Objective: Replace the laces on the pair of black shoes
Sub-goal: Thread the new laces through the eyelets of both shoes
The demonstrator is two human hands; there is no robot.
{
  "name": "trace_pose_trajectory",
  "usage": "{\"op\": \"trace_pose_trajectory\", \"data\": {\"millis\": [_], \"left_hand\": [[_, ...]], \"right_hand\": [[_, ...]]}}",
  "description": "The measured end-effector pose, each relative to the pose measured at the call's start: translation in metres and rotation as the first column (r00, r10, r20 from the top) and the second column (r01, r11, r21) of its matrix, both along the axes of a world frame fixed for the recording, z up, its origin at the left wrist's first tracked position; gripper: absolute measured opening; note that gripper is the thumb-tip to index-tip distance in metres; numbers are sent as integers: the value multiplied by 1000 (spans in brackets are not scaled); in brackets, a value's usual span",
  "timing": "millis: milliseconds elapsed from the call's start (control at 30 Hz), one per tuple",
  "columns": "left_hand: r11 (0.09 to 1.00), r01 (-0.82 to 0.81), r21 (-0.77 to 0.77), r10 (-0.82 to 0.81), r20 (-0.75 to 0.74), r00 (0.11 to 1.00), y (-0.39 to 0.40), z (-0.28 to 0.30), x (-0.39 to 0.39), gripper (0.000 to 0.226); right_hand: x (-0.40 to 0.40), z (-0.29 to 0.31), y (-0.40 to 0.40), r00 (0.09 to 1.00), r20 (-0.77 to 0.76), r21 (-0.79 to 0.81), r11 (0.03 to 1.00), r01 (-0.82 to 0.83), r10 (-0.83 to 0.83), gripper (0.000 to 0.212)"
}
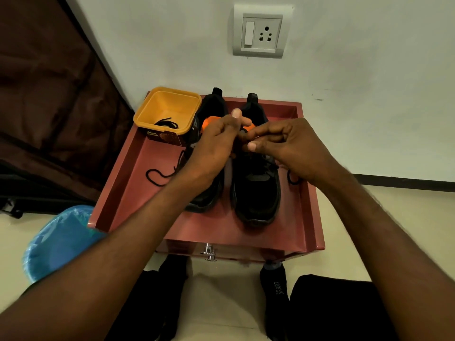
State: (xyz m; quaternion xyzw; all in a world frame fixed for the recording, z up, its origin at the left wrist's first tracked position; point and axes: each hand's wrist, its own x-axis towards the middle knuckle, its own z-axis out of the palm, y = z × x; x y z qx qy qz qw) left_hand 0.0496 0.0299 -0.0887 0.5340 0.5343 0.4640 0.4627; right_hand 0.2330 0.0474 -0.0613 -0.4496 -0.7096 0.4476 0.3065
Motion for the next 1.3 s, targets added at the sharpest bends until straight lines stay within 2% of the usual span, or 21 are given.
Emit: {"op": "trace_pose_trajectory", "data": {"millis": [67, 167, 233, 300, 367, 400, 433, 500, 533, 600, 667, 700, 767, 833, 900, 933, 1000, 1067, 1133, 1200, 1300], "left_hand": [[994, 41, -100, -29, 123, 992, 1, -2, 4, 54], [976, 174, -133, -149, 182, 972, 3, -5, 3, 67], [962, 239, -129, -213, 186, 959, -1, 0, 3, 65], [971, 209, -113, -188, 175, 967, -2, 5, 2, 57], [987, 135, -84, -115, 211, 971, 1, 7, -5, 50], [993, 97, -72, -78, 238, 968, 3, 7, -9, 45], [996, 59, -65, -40, 271, 962, 6, 6, -12, 39], [998, 8, -64, 13, 321, 947, 11, 4, -16, 26], [998, -4, -64, 24, 315, 949, 12, 4, -16, 24], [998, 0, -63, 18, 287, 958, 12, 3, -14, 25], [998, 26, -56, -10, 279, 960, 10, 3, -10, 25], [998, 40, -54, -24, 277, 961, 9, 3, -8, 26], [997, 57, -58, -39, 273, 961, 8, 2, -6, 27], [996, 66, -68, -46, 262, 964, 8, 3, -8, 25], [995, 55, -77, -35, 246, 969, 9, 3, -13, 21], [996, 45, -80, -25, 237, 971, 9, 3, -15, 19], [996, 27, -88, -8, 218, 976, 10, 1, -15, 16], [995, 16, -99, 4, 195, 981, 9, 0, -12, 15], [995, 10, -100, 8, 178, 984, 9, -1, -8, 21], [996, 15, -86, 0, 173, 985, 7, 0, -4, 25], [998, 27, -63, -17, 157, 988, 6, -1, -3, 17]], "right_hand": [[-2, -1, 2, 993, -92, -38, 997, 71, -75, 22], [0, 2, 4, 948, -234, -185, 967, 174, -215, 23], [4, 2, 8, 913, -268, -296, 928, 227, -309, 23], [11, 0, 14, 845, -300, -419, 857, 301, -443, 19], [23, -5, 21, 758, -215, -482, 742, 466, -616, 11], [30, -10, 24, 744, -82, -394, 707, 587, -663, 8], [36, -14, 25, 729, 103, -217, 700, 680, -676, 9], [41, -23, 22, 651, 409, 152, 751, 642, -639, 13], [37, -22, 18, 649, 459, 253, 790, 559, -607, 18], [23, -14, 13, 793, 377, 278, 875, 396, -478, 26], [7, -3, 6, 959, 163, 82, 972, 220, -231, 25], [0, -1, 3, 991, 60, -3, 992, 123, -122, 26], [-5, 0, 3, 995, -39, -64, 994, 93, -95, 19], [4, -3, 10, 954, -34, -113, 949, 293, -299, 6], [21, -8, 16, 830, 131, -69, 830, 553, -542, 9], [30, -11, 18, 753, 281, 47, 793, 608, -594, 8], [34, -14, 15, 681, 454, 230, 814, 533, -574, 23], [25, -12, 11, 809, 370, 225, 889, 398, -456, 45], [7, -6, 6, 953, 175, 98, 968, 232, -247, 49], [-4, -8, 5, 994, -3, -19, 994, 109, -109, 39], [-4, -12, 10, 976, -23, -17, 976, 217, -218, 11]]}}
